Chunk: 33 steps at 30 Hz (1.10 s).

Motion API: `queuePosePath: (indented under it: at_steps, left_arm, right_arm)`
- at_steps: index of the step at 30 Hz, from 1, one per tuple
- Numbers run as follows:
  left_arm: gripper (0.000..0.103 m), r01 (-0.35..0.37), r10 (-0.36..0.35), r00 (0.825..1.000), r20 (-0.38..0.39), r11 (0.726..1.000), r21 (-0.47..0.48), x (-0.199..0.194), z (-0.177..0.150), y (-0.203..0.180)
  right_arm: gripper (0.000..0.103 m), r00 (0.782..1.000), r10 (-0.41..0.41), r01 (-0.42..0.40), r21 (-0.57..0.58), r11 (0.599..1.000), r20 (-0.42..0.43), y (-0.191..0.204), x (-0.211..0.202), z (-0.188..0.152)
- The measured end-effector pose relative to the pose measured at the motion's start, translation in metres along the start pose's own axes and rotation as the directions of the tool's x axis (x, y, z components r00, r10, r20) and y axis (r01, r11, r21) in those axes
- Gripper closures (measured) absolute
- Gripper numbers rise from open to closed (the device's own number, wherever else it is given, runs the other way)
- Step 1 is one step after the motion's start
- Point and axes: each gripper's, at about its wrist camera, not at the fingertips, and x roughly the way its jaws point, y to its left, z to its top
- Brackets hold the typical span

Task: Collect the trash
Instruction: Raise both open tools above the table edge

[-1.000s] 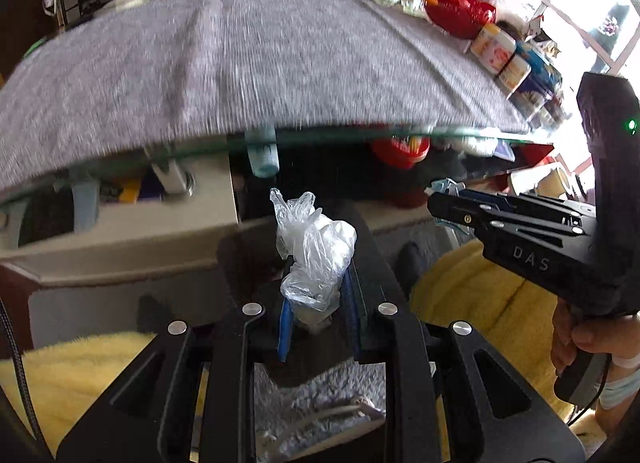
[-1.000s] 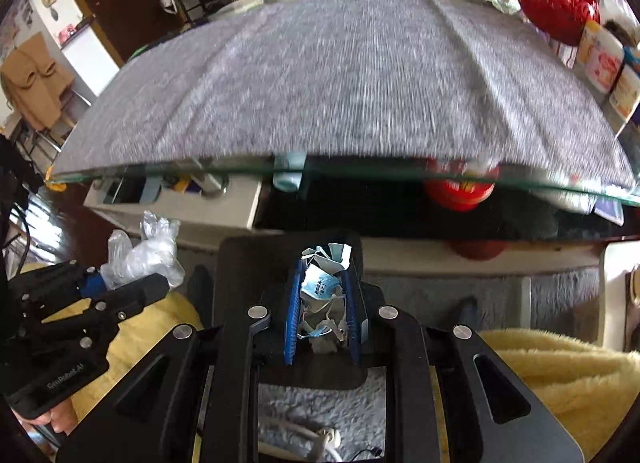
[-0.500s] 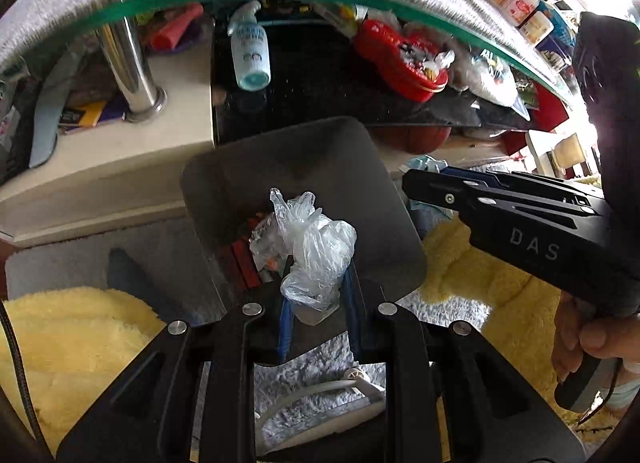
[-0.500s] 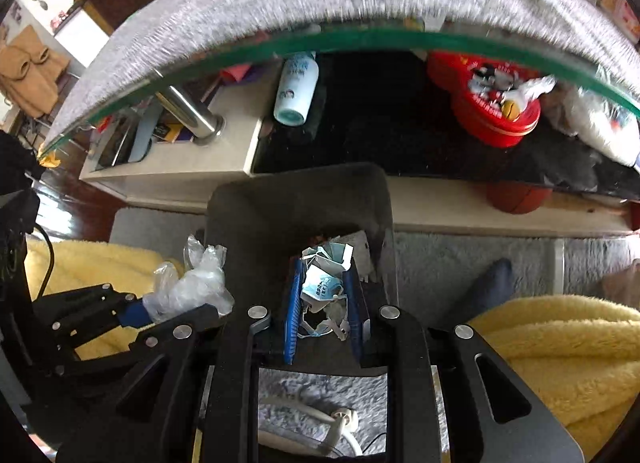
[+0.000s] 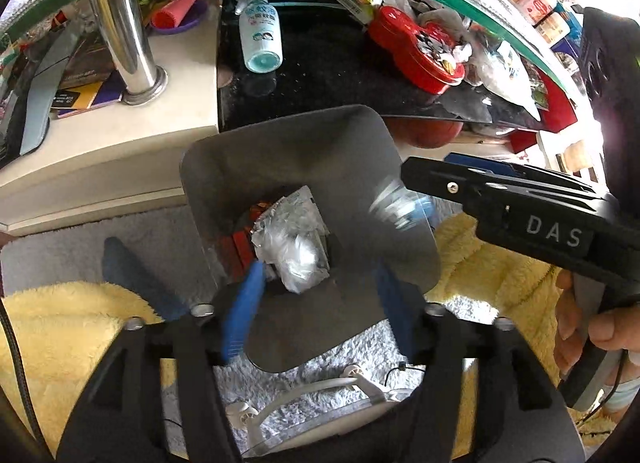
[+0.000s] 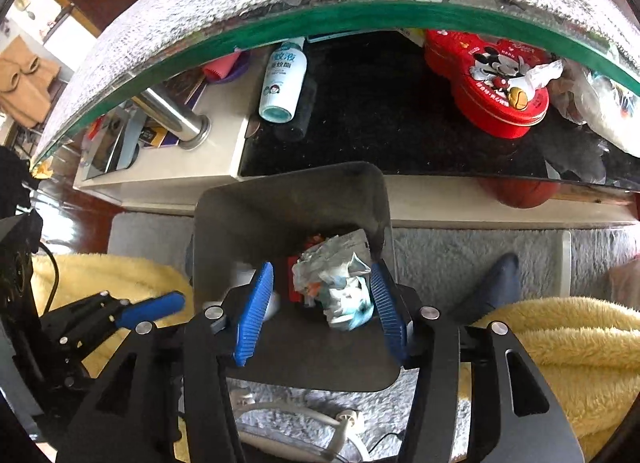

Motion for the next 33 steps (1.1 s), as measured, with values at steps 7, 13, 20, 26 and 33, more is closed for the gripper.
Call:
queuePosePath:
  at_steps: [7,13,20,26,33]
  left_arm:
    - [0.018,-0.053,0.054,0.998,0.042,0.999,-0.011,-0.014,0.003,0.006]
    - [0.008,-0.105,0.106,0.982,0.154,0.994,-0.014,-0.051,0.013,0.006]
    - [0.008,-0.216,0.209,0.914,0.349,0.976,-0.018,-0.119,0.026,-0.008]
    - [0.008,-0.251,0.226,0.838,0.497,0.968,-0.017,-0.176,0.028,-0.027]
    - [0.008,-0.261,0.228,0.774,0.591,0.965,-0.030,-0.223,0.031,-0.036]
  right_arm:
    - [0.016,0.997,-0.036,0.033,0.041,0.999,0.065,-0.013,-0.019,0.006]
    - [0.003,0.983,-0.086,0.080,0.044,0.996,0.164,-0.018,-0.054,0.012]
    - [0.003,0.904,-0.215,0.219,0.032,0.975,0.369,-0.006,-0.121,0.018]
    - [0.003,0.813,-0.265,0.267,0.073,0.961,0.518,0.003,-0.176,0.013]
    - [0.003,0.742,-0.265,0.280,0.075,0.957,0.616,0.013,-0.220,0.005]
